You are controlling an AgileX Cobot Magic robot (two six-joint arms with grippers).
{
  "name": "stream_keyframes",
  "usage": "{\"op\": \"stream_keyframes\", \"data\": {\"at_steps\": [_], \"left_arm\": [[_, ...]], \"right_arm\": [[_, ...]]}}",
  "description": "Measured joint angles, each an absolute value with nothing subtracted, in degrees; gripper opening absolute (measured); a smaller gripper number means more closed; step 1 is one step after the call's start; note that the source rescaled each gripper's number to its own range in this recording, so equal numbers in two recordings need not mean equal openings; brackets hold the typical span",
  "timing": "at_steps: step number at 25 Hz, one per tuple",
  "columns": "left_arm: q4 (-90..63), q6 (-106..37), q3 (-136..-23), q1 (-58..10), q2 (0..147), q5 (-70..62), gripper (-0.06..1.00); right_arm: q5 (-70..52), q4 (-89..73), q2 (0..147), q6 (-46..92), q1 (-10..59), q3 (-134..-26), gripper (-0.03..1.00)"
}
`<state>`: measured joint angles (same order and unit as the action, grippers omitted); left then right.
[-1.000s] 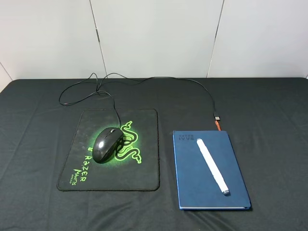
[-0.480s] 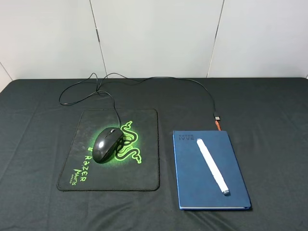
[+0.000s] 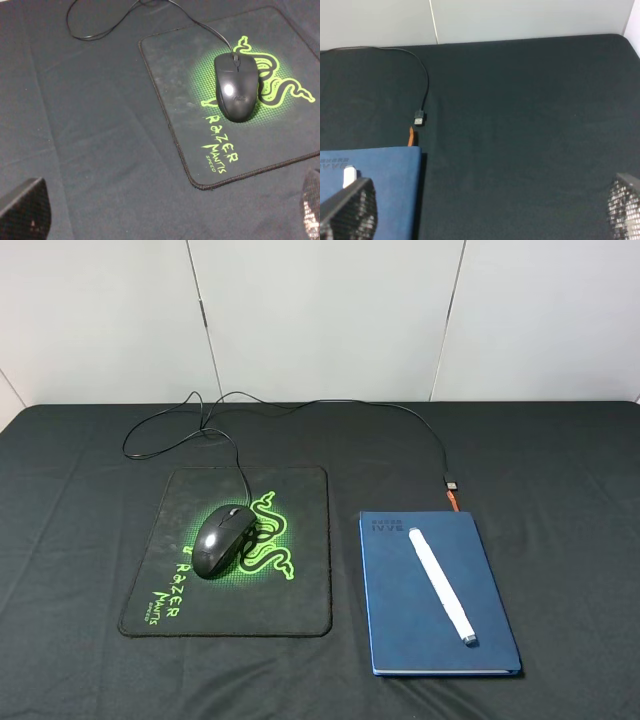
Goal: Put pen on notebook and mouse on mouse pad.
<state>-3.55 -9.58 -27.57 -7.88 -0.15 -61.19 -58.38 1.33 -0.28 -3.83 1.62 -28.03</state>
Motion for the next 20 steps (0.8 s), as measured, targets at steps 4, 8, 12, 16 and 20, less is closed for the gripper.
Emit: {"op": "stream_keyframes", "data": {"at_steps": [4, 8, 12, 16, 20], "left_arm": [[-3.55, -9.58, -27.57, -7.88, -0.15, -61.19, 1.00], [-3.55, -9.58, -27.57, -7.88, -0.15, -61.19, 1.00], [-3.55, -9.58, -27.57, -7.88, -0.15, -61.19, 1.00], [-3.55, -9.58, -27.57, -7.88, -0.15, -61.19, 1.00], [-3.55, -9.58, -27.57, -7.88, -0.15, -61.19, 1.00]], "right_arm": [[-58.38, 1.33, -0.28, -3.83, 1.62, -28.03, 1.00], [-58.38, 1.33, -0.28, -3.83, 1.62, -28.03, 1.00], [-58.38, 1.33, -0.28, -3.83, 1.62, -28.03, 1.00], [-58.38, 1.33, -0.28, -3.83, 1.62, -28.03, 1.00], [-58.38, 1.33, -0.28, -3.83, 1.62, -28.03, 1.00]]}}
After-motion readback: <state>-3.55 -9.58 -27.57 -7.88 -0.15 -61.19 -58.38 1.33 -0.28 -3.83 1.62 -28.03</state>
